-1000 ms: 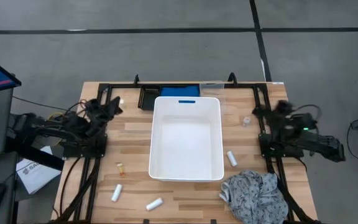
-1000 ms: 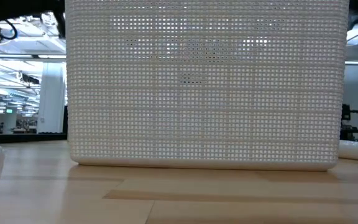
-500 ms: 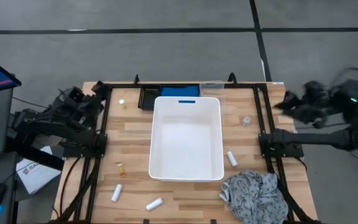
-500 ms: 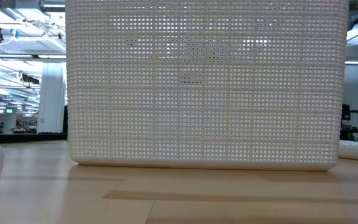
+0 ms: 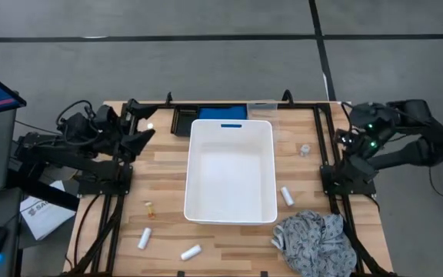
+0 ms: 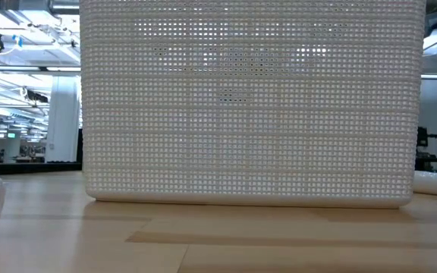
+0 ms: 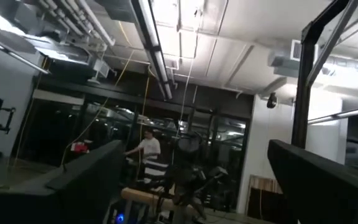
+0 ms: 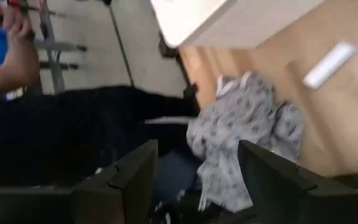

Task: Pick & place medical supplies in basket/bin
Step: Put the gray patient gown into the white bin

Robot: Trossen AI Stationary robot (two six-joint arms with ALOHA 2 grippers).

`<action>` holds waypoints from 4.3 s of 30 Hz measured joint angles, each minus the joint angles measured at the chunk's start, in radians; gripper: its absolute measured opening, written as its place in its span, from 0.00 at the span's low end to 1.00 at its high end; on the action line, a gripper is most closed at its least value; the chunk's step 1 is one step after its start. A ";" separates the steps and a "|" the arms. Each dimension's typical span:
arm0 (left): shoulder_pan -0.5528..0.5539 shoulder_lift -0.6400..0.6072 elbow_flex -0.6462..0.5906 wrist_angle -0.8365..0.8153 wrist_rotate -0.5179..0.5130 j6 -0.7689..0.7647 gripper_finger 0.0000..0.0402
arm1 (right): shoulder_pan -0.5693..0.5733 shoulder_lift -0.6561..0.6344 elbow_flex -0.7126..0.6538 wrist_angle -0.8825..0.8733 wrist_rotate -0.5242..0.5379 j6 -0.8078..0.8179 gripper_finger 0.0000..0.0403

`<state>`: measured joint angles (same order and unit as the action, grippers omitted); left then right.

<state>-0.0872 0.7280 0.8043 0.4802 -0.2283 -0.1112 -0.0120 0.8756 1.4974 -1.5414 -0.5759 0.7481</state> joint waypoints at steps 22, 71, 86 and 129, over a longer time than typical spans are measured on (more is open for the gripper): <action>0.001 0.001 0.000 -0.066 -0.009 -0.032 0.99 | 1.058 0.276 -0.462 0.768 0.607 0.568 0.55; 0.001 0.078 0.000 -0.096 -0.055 -0.111 0.96 | 1.139 0.413 -0.218 0.502 0.681 0.955 0.01; 0.000 0.077 0.000 -0.089 -0.055 -0.111 0.96 | 1.120 0.209 0.033 0.823 1.053 0.570 0.01; 0.001 0.077 0.000 -0.037 -0.056 -0.043 0.96 | 0.227 0.684 0.062 0.733 0.901 0.219 0.06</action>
<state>-0.0864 0.8049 0.8040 0.4435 -0.2840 -0.1539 0.2154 1.5600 1.5597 -0.8089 0.3251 0.9676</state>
